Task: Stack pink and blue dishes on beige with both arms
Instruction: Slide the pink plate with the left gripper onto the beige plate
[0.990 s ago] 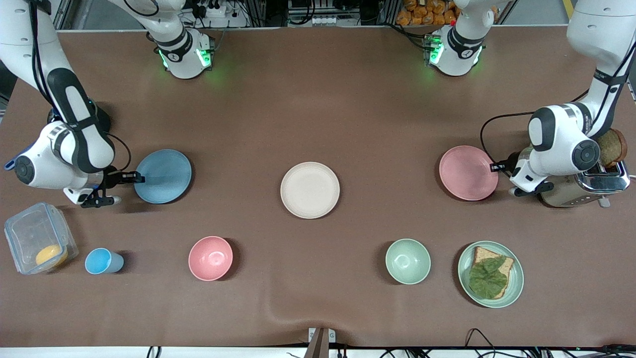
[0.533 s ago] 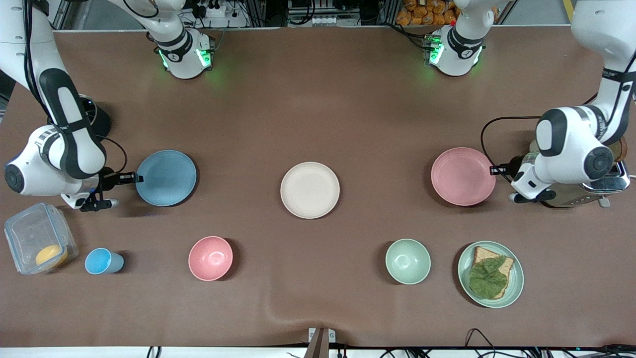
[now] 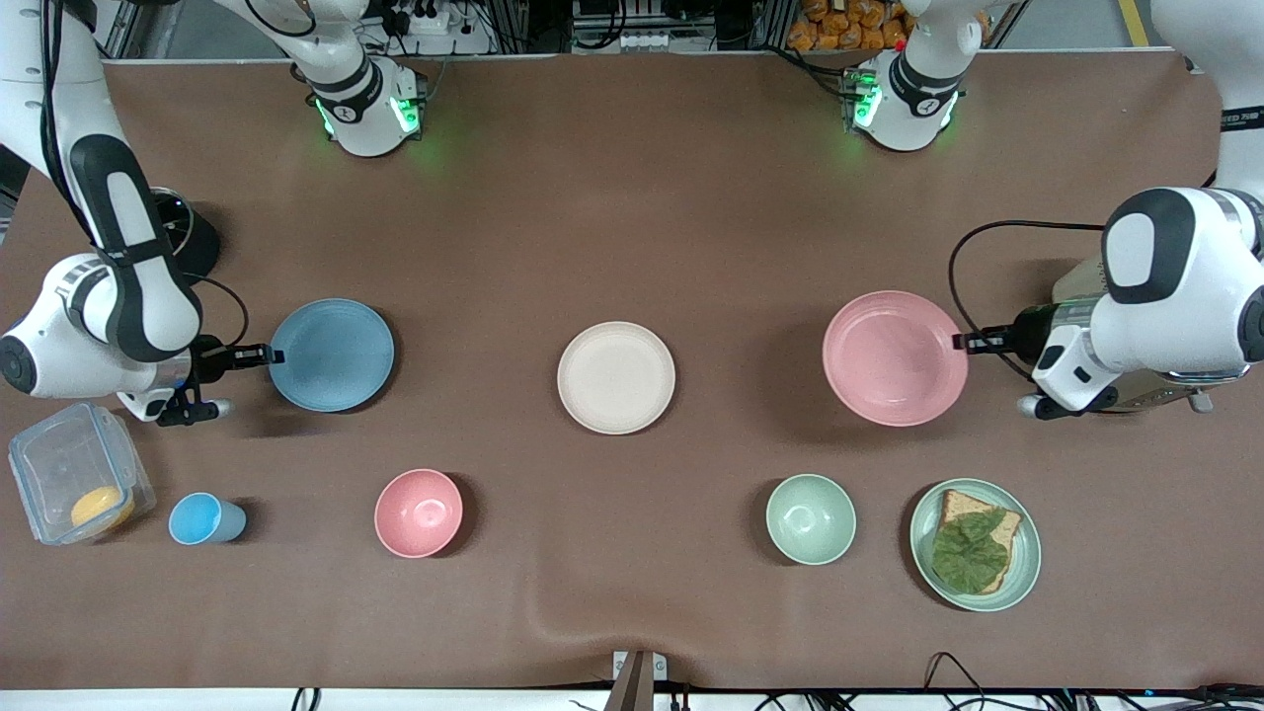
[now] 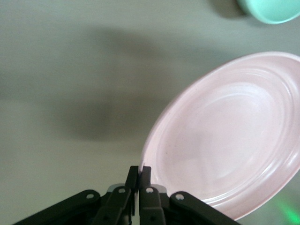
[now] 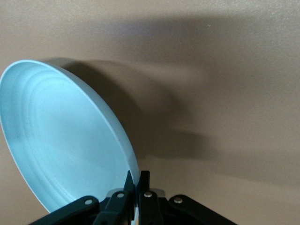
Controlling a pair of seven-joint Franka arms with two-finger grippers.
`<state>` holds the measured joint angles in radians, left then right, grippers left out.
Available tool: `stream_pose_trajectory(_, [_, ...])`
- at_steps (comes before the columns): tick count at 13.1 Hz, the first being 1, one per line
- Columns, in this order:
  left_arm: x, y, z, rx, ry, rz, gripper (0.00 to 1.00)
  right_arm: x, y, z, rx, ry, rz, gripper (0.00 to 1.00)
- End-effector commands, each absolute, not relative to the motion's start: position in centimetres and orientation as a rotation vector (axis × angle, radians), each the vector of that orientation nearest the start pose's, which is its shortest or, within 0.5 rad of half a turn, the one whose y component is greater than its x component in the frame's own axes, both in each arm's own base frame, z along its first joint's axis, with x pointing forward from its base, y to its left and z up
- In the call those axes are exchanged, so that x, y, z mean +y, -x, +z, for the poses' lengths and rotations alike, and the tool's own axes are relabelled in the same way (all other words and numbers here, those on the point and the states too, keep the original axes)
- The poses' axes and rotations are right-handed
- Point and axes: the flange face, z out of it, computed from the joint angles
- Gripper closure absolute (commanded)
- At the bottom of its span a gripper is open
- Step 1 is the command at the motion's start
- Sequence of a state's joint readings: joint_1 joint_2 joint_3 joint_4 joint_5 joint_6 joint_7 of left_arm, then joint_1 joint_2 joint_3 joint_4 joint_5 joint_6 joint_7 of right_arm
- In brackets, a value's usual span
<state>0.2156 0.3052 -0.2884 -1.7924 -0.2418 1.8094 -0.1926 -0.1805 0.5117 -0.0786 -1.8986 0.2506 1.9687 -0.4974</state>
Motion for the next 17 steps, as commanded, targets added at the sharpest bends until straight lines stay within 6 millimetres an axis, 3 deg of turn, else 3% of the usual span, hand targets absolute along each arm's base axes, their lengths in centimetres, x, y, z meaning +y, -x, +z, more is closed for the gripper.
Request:
stream_pose_trajectory(1, [-12.7,-61.7,39.2,-0.468,3.365,0.482,1.0,-12.6,-57.7,21.2,-0.1,2.763,0.517,1.0])
stream_pose_trajectory(5, [-24.7,-61.0,37.4,-0.6,3.349,0.428,1.0,-12.7,-58.4,22.1,-0.102,2.769,0.5,1.0])
stream_pose_trajectory(9, [-32.3,-60.2,32.5,-0.739,3.353,0.403,1.0,-12.8,-58.8,22.9,-0.106,2.762,0.507,1.0])
stream_pose_trajectory(12, [-36.3,-59.1,28.7,-0.727,3.38,0.387,1.0,-12.8,-59.4,23.9,-0.103,2.761,0.506,1.0])
stream_pose_trajectory(13, [-36.8,-58.9,27.7,-0.728,3.38,0.391,1.0,-12.8,-59.5,24.1,-0.093,2.761,0.512,1.0])
stream_pose_trajectory(17, [-39.8,-57.1,26.9,-0.673,3.389,0.401,1.0,-11.8,-60.1,24.9,-0.088,2.759,0.528,1.0])
